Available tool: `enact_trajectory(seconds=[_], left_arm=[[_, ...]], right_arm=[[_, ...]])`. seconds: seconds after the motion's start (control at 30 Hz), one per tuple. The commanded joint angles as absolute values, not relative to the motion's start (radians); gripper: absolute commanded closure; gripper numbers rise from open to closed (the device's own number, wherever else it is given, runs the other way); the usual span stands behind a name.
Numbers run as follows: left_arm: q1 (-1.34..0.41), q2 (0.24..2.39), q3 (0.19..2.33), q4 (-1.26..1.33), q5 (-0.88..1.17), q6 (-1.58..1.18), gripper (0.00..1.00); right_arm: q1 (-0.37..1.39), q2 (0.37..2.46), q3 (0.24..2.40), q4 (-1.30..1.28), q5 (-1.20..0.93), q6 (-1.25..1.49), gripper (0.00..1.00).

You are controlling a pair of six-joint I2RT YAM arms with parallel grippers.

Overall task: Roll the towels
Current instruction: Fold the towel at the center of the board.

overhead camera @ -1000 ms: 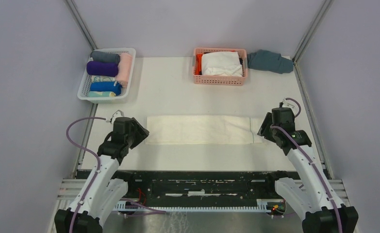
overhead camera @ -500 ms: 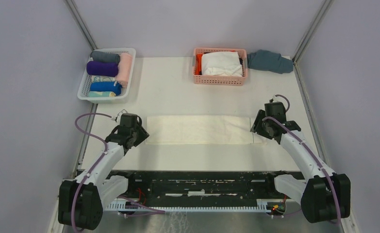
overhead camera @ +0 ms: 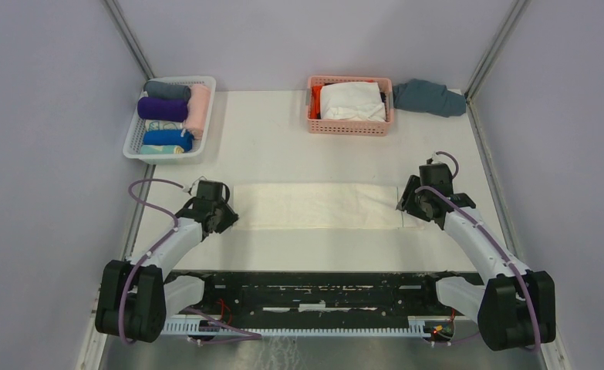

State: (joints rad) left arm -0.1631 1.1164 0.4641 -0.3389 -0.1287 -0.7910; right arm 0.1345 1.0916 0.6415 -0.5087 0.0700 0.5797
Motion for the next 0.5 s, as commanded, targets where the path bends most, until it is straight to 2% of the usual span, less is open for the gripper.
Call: enact_trajectory(seconds=[0.0, 0.2, 0.47], left_arm=[[-0.160, 1.133, 0.460, -0.287, -0.122, -0.779, 0.64], [-0.163, 1.138, 0.451, -0.291, -0.119, -0.779, 0.63], [-0.165, 1.094, 0.495, -0.339, -0.120, -0.768, 0.79]], right_arm=[[0.129, 1.097, 0.639, -0.466, 0.068, 0.592, 0.43], [0.129, 1.100, 0.632, -0.461, 0.066, 0.598, 0.44], [0.129, 1.103, 0.634, -0.460, 0.067, 0.596, 0.44]])
